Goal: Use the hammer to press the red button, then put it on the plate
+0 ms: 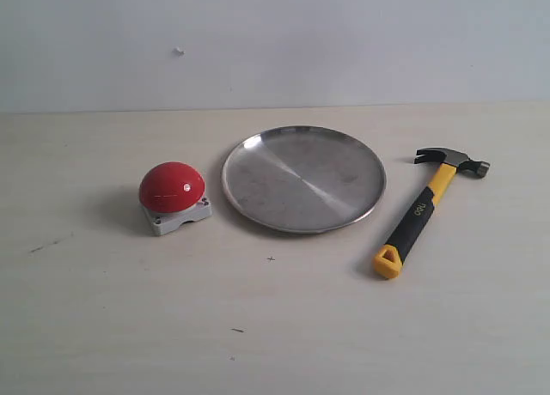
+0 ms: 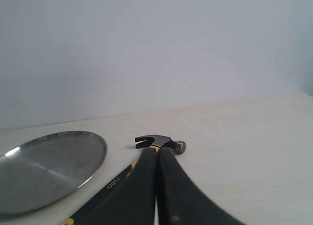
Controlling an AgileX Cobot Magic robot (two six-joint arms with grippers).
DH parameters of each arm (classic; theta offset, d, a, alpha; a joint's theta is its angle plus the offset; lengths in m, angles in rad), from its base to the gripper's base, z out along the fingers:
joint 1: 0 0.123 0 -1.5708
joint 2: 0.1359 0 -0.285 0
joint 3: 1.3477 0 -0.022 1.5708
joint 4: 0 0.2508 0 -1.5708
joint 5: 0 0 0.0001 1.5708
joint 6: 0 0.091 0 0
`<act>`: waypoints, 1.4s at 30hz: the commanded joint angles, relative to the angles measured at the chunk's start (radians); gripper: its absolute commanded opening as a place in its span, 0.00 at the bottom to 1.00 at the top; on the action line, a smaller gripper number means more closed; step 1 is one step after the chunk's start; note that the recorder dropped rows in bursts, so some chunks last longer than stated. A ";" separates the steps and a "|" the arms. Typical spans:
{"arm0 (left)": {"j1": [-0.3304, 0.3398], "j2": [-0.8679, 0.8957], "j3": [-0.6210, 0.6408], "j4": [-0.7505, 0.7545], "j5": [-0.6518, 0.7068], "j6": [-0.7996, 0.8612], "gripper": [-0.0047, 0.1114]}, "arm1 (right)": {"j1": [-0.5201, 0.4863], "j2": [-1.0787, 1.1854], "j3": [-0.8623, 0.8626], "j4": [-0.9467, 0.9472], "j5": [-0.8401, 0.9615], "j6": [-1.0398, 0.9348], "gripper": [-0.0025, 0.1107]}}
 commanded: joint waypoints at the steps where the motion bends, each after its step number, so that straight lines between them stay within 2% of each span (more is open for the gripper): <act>1: 0.003 -0.006 0.000 -0.004 -0.004 0.000 0.05 | 0.001 -0.007 0.005 -0.017 -0.009 -0.014 0.02; 23: 0.003 -0.006 0.000 -0.004 -0.004 0.000 0.05 | 0.001 -0.007 0.005 -0.027 -0.082 -0.020 0.02; 27: 0.003 -0.006 0.000 -0.004 -0.004 0.000 0.05 | 0.001 -0.007 0.005 0.001 -0.113 0.001 0.02; 32: 0.003 -0.006 0.000 -0.004 -0.004 0.000 0.05 | 0.001 -0.007 0.005 0.159 -0.229 0.111 0.02; 39: 0.003 -0.006 0.000 -0.004 -0.004 0.000 0.05 | 0.001 -0.007 0.005 0.185 -0.154 0.111 0.02; 42: 0.003 -0.006 0.000 -0.004 -0.004 0.000 0.05 | 0.001 -0.007 0.005 0.254 -0.270 0.206 0.02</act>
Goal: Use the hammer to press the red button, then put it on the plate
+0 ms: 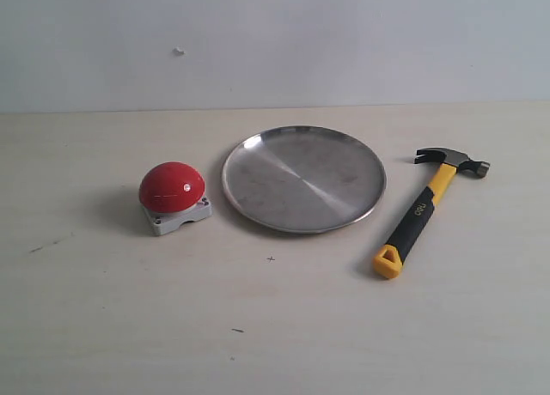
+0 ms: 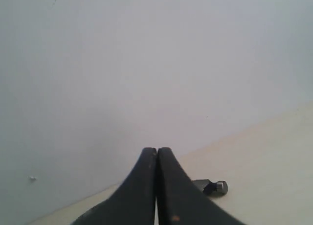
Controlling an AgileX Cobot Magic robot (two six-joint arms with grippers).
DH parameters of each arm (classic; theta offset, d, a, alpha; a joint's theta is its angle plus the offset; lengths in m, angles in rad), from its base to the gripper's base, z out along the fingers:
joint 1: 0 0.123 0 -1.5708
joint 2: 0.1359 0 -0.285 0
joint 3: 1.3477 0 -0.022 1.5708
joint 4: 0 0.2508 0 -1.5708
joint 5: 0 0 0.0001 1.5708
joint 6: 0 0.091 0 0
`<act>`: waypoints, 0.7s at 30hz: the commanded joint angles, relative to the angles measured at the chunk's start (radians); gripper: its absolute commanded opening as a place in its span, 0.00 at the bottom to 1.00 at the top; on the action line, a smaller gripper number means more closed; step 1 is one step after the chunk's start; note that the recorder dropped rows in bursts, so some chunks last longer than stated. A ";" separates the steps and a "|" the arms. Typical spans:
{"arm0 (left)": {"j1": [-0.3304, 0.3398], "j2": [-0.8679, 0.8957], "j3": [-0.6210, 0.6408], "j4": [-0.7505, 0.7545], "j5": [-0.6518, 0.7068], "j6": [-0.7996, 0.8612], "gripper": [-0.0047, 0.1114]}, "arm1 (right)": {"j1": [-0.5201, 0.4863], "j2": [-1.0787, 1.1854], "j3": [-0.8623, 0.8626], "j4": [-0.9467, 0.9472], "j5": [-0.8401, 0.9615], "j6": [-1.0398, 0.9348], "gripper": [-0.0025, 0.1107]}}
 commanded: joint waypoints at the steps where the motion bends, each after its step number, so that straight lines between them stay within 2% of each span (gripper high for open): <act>1: 0.003 -0.006 0.000 -0.004 -0.004 0.000 0.05 | 0.001 -0.007 0.005 0.071 -0.099 0.117 0.02; 3: 0.003 -0.006 0.000 -0.004 -0.004 0.000 0.05 | 0.001 -0.007 0.005 0.017 -0.083 0.103 0.02; 5: 0.003 -0.006 0.000 -0.004 -0.004 0.000 0.05 | 0.001 -0.007 0.005 -0.083 0.004 0.076 0.02; 8: 0.003 -0.006 0.000 -0.004 -0.004 0.000 0.05 | 0.001 -0.007 0.005 -0.082 0.084 0.088 0.02; 12: 0.003 -0.006 0.000 -0.004 -0.004 0.000 0.05 | 0.001 -0.007 -0.007 -0.079 0.094 0.088 0.02; 17: 0.003 -0.006 0.000 -0.004 -0.004 0.000 0.05 | 0.001 0.161 -0.225 -0.090 0.124 0.060 0.02; 21: 0.003 -0.006 0.000 -0.004 -0.004 0.000 0.05 | 0.001 0.379 -0.393 -0.088 0.163 0.054 0.02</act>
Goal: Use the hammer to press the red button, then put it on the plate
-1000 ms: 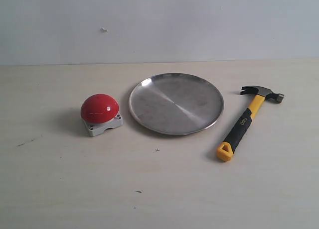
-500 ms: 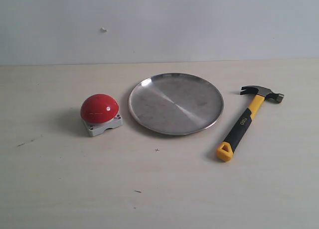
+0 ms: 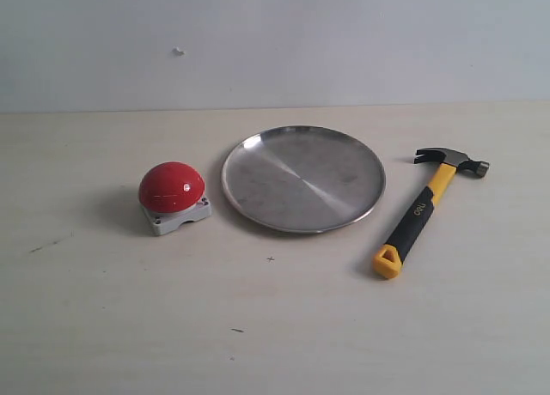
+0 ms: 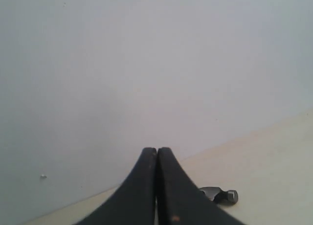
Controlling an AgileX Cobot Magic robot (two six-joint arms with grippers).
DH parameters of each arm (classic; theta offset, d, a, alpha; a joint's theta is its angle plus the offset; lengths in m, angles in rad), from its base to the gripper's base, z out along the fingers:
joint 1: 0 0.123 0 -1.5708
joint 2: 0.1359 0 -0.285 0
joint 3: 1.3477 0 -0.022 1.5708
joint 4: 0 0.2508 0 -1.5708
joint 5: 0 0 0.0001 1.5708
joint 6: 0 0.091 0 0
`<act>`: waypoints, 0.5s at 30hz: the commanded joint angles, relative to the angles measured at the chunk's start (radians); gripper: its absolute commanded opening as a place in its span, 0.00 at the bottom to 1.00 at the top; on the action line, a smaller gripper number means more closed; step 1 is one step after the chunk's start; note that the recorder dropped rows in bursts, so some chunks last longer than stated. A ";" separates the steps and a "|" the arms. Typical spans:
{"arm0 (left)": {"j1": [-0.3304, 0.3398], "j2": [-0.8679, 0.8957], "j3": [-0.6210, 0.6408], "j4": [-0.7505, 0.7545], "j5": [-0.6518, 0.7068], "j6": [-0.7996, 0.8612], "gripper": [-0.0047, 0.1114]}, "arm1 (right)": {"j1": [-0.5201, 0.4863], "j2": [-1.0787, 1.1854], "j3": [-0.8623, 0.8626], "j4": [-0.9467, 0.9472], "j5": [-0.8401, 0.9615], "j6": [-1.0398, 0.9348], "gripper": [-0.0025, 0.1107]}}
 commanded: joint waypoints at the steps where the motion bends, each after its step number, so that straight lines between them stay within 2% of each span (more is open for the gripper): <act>1: 0.003 -0.006 0.000 -0.004 -0.004 0.000 0.05 | 0.001 0.253 -0.206 -0.006 0.070 -0.019 0.02; 2: 0.003 -0.006 0.000 -0.004 -0.004 0.000 0.05 | 0.001 0.330 -0.281 0.008 0.120 -0.021 0.02; 7: 0.003 -0.006 0.000 -0.004 -0.004 0.000 0.05 | 0.001 0.496 -0.421 0.119 0.192 -0.089 0.02; 15: 0.003 -0.006 0.000 -0.004 -0.004 0.000 0.05 | 0.001 0.519 -0.429 0.130 0.190 -0.090 0.02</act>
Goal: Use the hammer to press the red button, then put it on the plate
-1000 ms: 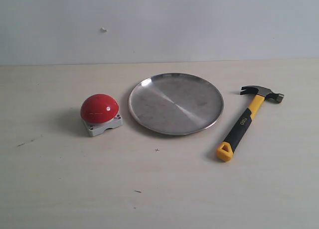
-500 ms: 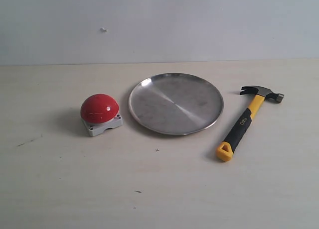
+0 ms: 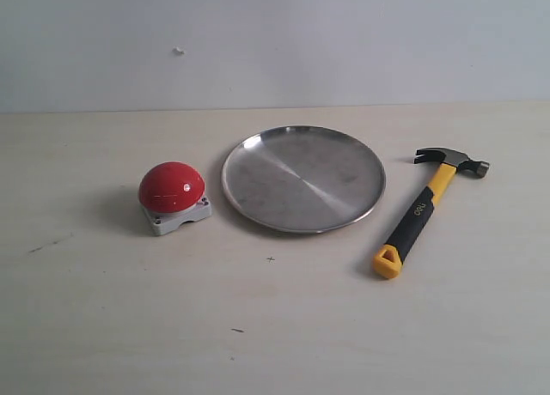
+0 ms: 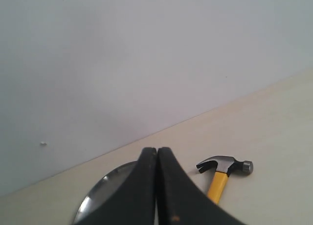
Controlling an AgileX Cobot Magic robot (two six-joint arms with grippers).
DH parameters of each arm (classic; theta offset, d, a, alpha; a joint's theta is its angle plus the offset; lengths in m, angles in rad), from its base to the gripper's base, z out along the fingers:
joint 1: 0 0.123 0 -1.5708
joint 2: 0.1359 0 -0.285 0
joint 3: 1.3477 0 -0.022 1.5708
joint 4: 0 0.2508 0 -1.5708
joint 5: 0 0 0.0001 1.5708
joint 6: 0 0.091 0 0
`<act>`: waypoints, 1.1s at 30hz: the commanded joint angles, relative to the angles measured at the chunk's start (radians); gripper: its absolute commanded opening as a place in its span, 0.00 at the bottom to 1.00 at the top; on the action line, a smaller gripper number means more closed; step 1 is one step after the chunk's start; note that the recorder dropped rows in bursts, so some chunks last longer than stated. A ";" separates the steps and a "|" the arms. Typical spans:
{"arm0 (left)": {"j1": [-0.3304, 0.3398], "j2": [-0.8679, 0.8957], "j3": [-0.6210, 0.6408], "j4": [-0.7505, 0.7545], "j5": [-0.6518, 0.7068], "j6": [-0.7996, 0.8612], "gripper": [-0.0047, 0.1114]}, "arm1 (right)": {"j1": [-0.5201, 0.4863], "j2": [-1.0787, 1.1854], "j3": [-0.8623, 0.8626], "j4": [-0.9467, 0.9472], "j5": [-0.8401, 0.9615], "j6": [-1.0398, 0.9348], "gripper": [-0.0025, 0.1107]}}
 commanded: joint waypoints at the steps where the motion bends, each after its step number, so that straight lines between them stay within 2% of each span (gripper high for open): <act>1: 0.003 -0.006 0.000 -0.004 -0.004 0.000 0.05 | 0.001 0.001 -0.010 0.005 0.003 -0.013 0.02; 21: 0.003 -0.006 0.000 -0.004 -0.004 0.000 0.05 | 0.001 0.001 -0.010 0.005 0.001 -0.013 0.02; 25: 0.003 -0.006 0.000 -0.004 -0.004 0.000 0.05 | 0.001 0.002 -0.010 0.007 -0.103 -0.008 0.02; 29: 0.003 -0.006 0.000 -0.004 -0.004 0.000 0.05 | 0.001 0.021 -0.010 0.023 -0.240 0.119 0.02; 33: 0.003 -0.006 0.000 -0.004 -0.004 0.000 0.05 | 0.001 0.073 -0.010 0.094 -0.262 0.267 0.02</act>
